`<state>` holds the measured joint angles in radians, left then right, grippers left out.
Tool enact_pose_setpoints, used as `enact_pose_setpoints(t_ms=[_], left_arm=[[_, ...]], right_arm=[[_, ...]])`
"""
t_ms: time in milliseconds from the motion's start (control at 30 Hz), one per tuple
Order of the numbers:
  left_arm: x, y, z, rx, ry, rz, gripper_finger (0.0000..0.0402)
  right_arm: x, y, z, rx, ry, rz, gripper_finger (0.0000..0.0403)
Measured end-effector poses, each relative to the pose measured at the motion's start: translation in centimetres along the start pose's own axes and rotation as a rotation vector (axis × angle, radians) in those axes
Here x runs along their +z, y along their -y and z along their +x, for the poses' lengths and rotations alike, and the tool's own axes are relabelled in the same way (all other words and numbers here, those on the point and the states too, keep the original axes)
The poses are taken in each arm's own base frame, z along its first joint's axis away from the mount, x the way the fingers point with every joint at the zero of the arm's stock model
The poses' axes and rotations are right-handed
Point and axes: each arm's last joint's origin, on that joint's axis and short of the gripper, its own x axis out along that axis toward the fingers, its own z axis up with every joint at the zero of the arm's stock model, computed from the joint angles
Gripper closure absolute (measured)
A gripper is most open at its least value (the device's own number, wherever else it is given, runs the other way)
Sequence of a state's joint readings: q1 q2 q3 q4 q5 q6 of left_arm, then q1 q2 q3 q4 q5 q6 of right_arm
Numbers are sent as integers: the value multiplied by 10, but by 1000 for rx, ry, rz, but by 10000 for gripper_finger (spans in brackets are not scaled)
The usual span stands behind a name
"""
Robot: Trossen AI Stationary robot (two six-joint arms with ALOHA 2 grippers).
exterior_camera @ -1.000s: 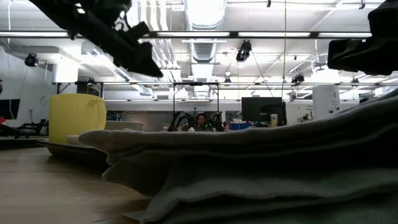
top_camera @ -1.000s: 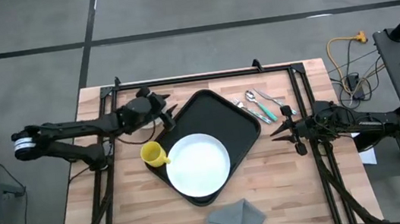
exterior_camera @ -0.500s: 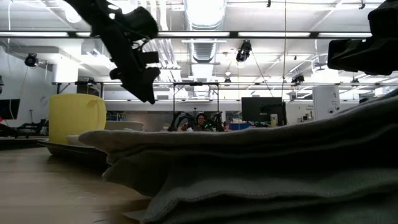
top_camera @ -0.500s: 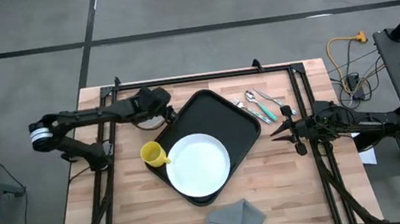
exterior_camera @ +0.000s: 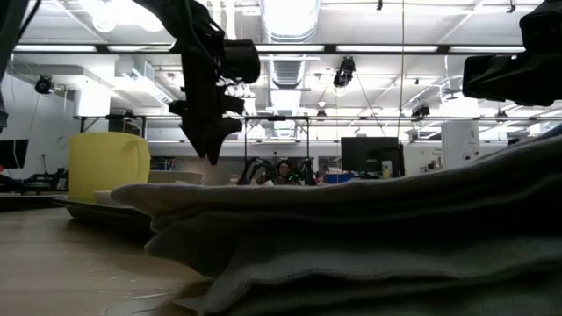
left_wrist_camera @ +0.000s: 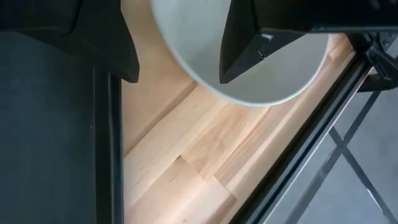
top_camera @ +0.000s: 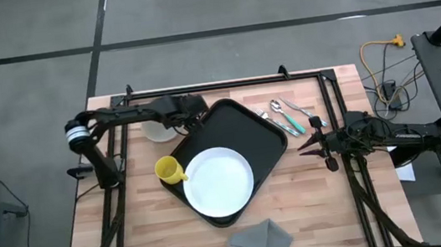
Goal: Set up tray
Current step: Put the gray bowl on top of the white plate on the black serving tray
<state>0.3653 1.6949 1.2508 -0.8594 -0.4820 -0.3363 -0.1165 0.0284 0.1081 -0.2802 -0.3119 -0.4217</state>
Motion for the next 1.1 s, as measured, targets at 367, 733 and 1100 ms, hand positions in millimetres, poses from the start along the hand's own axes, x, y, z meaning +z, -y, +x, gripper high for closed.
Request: enact_pose_setpoints(t_ms=[367,733,1100], left_arm=[[-4,4,12,41,-45,-46,193],[-17,5,22,57,-86,-40,193],[-26,7,31,56,-92,-41,195]], right_arm=[[0,0,0,1,0,2,335],[0,0,0,1,0,1,335],[0,0,0,0,0,0,335]])
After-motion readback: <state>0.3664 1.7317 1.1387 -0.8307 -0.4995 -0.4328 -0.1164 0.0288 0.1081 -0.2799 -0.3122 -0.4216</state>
